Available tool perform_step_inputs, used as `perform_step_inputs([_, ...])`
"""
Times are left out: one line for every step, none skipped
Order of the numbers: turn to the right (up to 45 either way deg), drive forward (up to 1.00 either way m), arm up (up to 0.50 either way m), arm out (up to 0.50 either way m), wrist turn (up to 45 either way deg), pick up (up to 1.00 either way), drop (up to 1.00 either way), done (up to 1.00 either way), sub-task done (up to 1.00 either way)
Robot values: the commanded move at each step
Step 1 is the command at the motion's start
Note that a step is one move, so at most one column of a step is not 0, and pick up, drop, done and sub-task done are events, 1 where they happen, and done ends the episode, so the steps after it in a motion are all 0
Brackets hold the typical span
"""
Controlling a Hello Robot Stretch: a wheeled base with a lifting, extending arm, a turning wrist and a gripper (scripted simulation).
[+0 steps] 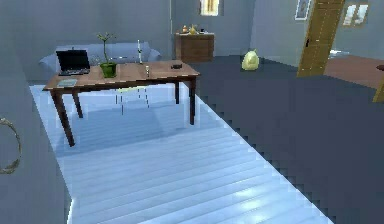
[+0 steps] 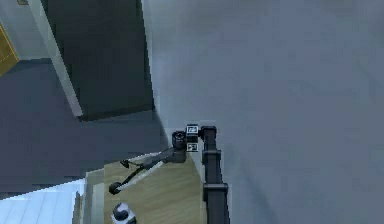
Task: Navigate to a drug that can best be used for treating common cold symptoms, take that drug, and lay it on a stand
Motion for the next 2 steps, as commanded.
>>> perform_step_inputs([0.0, 0.00, 0.00, -0.08, 0.0, 0.00, 0.00, 0.00, 0.00])
perform_step_inputs([0.0, 0.00, 0.00, 0.00, 0.0, 0.00, 0.00, 1.00, 0.00])
